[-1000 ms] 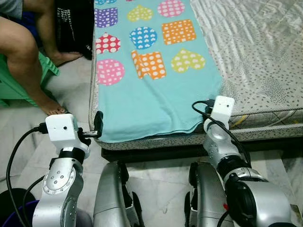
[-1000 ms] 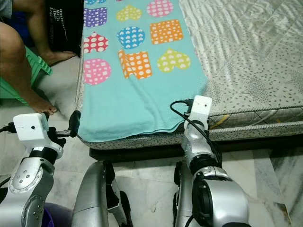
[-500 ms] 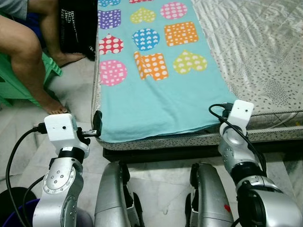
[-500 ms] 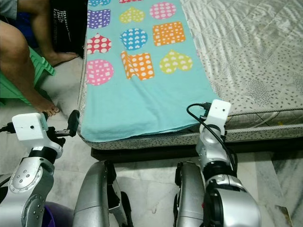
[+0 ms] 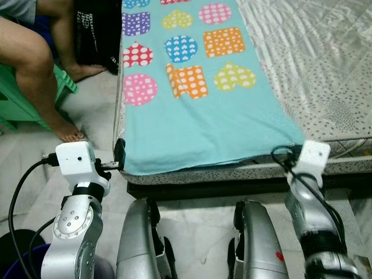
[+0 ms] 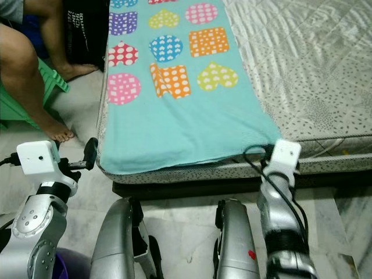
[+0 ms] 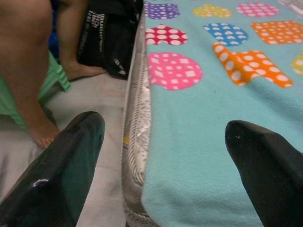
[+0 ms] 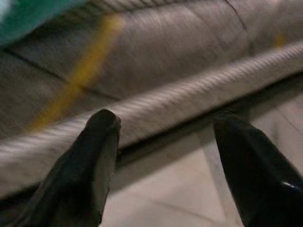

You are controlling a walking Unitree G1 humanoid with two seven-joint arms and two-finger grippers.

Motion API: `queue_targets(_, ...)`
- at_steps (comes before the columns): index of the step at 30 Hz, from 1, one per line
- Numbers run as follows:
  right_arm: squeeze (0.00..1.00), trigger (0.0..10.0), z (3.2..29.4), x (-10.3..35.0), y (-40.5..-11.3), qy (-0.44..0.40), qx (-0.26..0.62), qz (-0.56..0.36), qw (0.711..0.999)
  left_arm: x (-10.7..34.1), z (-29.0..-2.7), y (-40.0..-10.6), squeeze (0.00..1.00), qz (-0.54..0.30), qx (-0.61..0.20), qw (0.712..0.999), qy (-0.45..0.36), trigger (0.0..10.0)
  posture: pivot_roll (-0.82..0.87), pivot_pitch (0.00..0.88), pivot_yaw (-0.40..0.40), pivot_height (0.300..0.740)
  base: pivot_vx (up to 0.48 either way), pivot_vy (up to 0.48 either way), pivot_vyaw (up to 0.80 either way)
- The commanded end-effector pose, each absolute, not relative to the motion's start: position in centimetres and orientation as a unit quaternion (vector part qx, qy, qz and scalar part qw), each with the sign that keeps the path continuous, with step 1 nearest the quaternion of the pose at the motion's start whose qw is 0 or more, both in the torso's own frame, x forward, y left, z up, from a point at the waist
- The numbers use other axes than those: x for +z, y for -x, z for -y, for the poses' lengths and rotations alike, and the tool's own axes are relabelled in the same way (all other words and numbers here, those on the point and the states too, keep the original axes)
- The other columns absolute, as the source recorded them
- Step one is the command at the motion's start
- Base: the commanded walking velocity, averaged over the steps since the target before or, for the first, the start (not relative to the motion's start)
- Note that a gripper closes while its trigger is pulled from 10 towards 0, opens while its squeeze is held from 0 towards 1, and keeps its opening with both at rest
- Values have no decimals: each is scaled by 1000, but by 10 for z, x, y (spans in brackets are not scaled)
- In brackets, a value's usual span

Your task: Clean up the room

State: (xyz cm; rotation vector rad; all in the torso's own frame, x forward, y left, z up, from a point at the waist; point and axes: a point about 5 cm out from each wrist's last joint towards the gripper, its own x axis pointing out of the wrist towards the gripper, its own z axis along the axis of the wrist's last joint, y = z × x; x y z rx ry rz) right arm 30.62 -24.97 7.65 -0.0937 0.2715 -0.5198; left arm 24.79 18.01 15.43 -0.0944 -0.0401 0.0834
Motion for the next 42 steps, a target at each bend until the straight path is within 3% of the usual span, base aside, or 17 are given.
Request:
queue_targets(1,1000,10000,247,81,-302,59,-248,-126,959,147,-187,-243,0,8,56,998,42,10000,5,242,104,547,0,0,0)
queue_targets(8,1000,10000,236,107,-284,73,-195,-71,975,131,-206,-249,0,-22,118,991,61,10000,-47,237,106,547,0,0,0)
queue_targets(15,1000,10000,199,145,-289,36,-85,11,996,101,-220,-262,0,-84,151,979,105,10000,-92,244,106,547,0,0,0)
queue_targets(16,949,10000,195,145,-287,42,-70,12,997,99,-221,-263,0,-89,157,978,105,10000,-92,244,106,547,0,0,0)
queue_targets(17,392,10000,192,144,-282,54,-56,7,997,95,-224,-266,0,-95,163,976,107,10000,-92,244,106,547,0,0,0)
queue_targets(18,0,10000,192,140,-276,51,-53,-4,997,91,-227,-270,0,-104,166,975,106,10000,-130,240,108,547,0,0,0)
queue_targets(30,0,10000,201,139,-256,73,-54,-26,996,65,-241,-303,0,-155,164,966,127,10000,-206,244,108,547,0,0,0)
queue_targets(42,0,10000,207,148,-253,92,-59,-21,994,51,-219,-327,0,-202,90,966,134,10000,-251,244,105,547,0,0,0)
